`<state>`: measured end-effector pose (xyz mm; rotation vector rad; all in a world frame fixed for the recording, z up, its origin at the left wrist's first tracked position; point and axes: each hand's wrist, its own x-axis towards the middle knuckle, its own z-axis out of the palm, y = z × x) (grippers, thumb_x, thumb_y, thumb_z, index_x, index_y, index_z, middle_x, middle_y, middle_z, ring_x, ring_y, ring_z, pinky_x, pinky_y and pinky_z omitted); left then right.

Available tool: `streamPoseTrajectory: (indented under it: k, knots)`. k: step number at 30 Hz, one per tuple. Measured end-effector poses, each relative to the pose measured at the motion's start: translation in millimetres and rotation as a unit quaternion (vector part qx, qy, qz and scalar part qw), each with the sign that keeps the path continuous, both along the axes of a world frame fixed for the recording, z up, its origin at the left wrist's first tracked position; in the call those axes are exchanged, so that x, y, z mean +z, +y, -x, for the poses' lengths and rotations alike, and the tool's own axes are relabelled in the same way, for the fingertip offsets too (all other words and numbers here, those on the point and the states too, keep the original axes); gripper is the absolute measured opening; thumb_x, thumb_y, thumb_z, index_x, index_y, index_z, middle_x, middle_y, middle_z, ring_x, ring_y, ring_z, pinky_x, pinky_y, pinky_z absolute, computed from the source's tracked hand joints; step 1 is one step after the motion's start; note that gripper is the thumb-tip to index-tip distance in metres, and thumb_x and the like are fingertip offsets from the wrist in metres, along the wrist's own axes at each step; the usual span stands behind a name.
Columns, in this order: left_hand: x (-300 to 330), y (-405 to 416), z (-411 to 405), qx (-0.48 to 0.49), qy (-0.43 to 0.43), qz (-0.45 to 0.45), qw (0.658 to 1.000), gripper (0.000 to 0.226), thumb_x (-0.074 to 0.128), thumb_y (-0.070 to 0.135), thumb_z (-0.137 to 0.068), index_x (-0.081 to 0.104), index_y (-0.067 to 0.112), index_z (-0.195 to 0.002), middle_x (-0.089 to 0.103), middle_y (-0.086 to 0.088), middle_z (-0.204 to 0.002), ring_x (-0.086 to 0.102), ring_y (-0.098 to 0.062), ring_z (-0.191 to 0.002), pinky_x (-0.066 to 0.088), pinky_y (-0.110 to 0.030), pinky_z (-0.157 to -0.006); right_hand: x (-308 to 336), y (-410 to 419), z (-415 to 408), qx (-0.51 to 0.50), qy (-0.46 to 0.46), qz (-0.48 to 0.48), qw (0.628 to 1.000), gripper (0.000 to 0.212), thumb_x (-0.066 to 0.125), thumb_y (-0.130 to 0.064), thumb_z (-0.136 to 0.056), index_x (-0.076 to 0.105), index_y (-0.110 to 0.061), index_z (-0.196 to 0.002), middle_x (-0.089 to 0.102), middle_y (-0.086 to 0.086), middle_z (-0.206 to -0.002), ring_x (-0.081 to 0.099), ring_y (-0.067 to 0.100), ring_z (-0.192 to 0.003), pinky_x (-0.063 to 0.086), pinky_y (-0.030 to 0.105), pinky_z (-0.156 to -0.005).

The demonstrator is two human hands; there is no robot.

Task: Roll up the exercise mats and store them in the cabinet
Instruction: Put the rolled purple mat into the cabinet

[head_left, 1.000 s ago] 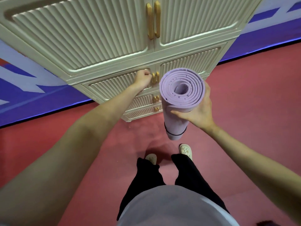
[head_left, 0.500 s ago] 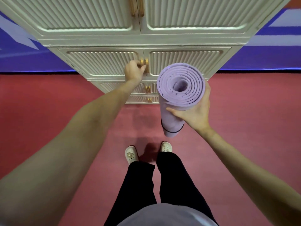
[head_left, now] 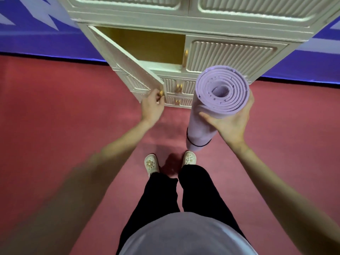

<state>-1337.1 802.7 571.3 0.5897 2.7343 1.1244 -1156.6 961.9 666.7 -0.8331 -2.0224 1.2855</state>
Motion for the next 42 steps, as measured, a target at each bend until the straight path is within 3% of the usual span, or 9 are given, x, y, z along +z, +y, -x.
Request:
streamPoseTrajectory:
  k: [4, 8, 14, 24, 27, 30, 33, 39, 42]
  knots:
    - [-3.7, -69.5, -28.6, 0.080, 0.025, -0.026, 0.996, 0.004, 0.062, -0.002, -0.082, 0.062, 0.001, -0.079, 0.063, -0.013, -0.072, 0.053, -0.016, -0.064, 0.035, -0.014, -0.063, -2.3, -29.0, 11.7, 0.007, -0.007, 0.014, 1.000, 0.111, 0.098, -0.026, -0.045, 0.034, -0.007, -0.134, 0.046, -0.011, -0.131, 0.050, 0.003, -0.123, 0.040, 0.024, -0.105]
    - [-12.5, -139.2, -30.2, 0.185, 0.021, -0.021, 0.982, 0.010, 0.054, 0.002, -0.087, 0.062, 0.000, -0.082, 0.062, -0.015, -0.073, 0.057, -0.026, -0.066, 0.036, -0.025, -0.061, -4.1, -57.8, 28.8, 0.016, -0.015, 0.018, 1.000, 0.113, 0.098, -0.031, -0.046, 0.034, -0.001, -0.134, 0.050, 0.003, -0.133, 0.052, 0.012, -0.123, 0.042, 0.039, -0.106]
    - [-6.1, -211.2, 10.5, 0.260, 0.040, 0.009, 0.965, 0.013, 0.051, -0.006, -0.081, 0.062, -0.003, -0.077, 0.063, -0.021, -0.070, 0.056, -0.039, -0.062, 0.023, -0.031, -0.058, -2.4, -97.0, 59.5, -0.016, 0.001, 0.041, 0.999, 0.108, 0.096, -0.036, -0.048, 0.038, 0.001, -0.131, 0.053, 0.008, -0.130, 0.055, 0.013, -0.119, 0.042, 0.035, -0.106]
    - [-1.2, -270.1, 75.1, 0.300, -0.061, 0.032, 0.951, 0.020, 0.049, 0.004, -0.085, 0.067, 0.005, -0.077, 0.069, -0.019, -0.073, 0.063, -0.036, -0.066, 0.047, -0.040, -0.063, 7.0, -135.9, 103.2, -0.104, 0.025, 0.083, 0.991, 0.113, 0.095, -0.045, -0.044, 0.036, -0.009, -0.133, 0.054, -0.002, -0.128, 0.055, 0.006, -0.117, 0.042, 0.033, -0.106]
    - [-8.6, -279.3, 86.0, 0.338, -0.128, -0.005, 0.932, 0.022, 0.051, 0.012, -0.086, 0.068, 0.011, -0.071, 0.071, -0.014, -0.066, 0.069, -0.030, -0.062, 0.056, -0.044, -0.065, 9.0, -143.8, 111.2, -0.108, 0.023, 0.078, 0.991, 0.110, 0.095, -0.042, -0.045, 0.036, -0.011, -0.133, 0.052, -0.009, -0.124, 0.055, 0.001, -0.113, 0.041, 0.026, -0.105]
    - [-1.3, -273.9, 83.5, 0.361, -0.164, -0.066, 0.916, 0.029, 0.052, 0.011, -0.087, 0.062, 0.016, -0.059, 0.069, -0.011, -0.061, 0.069, -0.027, -0.058, 0.059, -0.043, -0.062, 12.3, -145.9, 121.2, -0.079, 0.029, 0.053, 0.995, 0.110, 0.096, -0.041, -0.045, 0.038, -0.006, -0.132, 0.054, 0.001, -0.129, 0.055, 0.005, -0.117, 0.040, 0.023, -0.105]
    - [2.8, -261.4, 74.1, 0.390, -0.203, -0.154, 0.885, 0.037, 0.057, 0.004, -0.092, 0.056, 0.016, -0.057, 0.063, -0.003, -0.052, 0.069, -0.025, -0.054, 0.060, -0.044, -0.060, 13.9, -140.6, 134.0, -0.025, 0.024, 0.044, 0.998, 0.110, 0.096, -0.040, -0.048, 0.038, -0.003, -0.133, 0.053, 0.007, -0.133, 0.054, 0.010, -0.122, 0.038, 0.031, -0.110]
    - [-0.8, -249.8, 61.5, 0.421, -0.219, -0.230, 0.850, 0.020, 0.054, 0.001, -0.095, 0.061, 0.004, -0.076, 0.066, -0.017, -0.070, 0.066, -0.022, -0.049, 0.059, -0.048, -0.060, 6.1, -126.5, 161.7, 0.040, 0.001, 0.046, 0.998, 0.108, 0.097, -0.039, -0.048, 0.041, -0.001, -0.132, 0.056, 0.009, -0.129, 0.057, 0.013, -0.119, 0.041, 0.037, -0.108]
    - [5.4, -242.9, 56.7, 0.435, -0.171, -0.182, 0.865, 0.017, 0.053, 0.005, -0.096, 0.067, -0.002, -0.093, 0.070, -0.017, -0.083, 0.067, -0.017, -0.051, 0.057, -0.026, -0.060, -5.6, -114.7, 168.8, 0.063, -0.014, 0.061, 0.996, 0.104, 0.097, -0.032, -0.050, 0.041, 0.001, -0.130, 0.057, 0.010, -0.128, 0.058, 0.014, -0.117, 0.042, 0.036, -0.107]
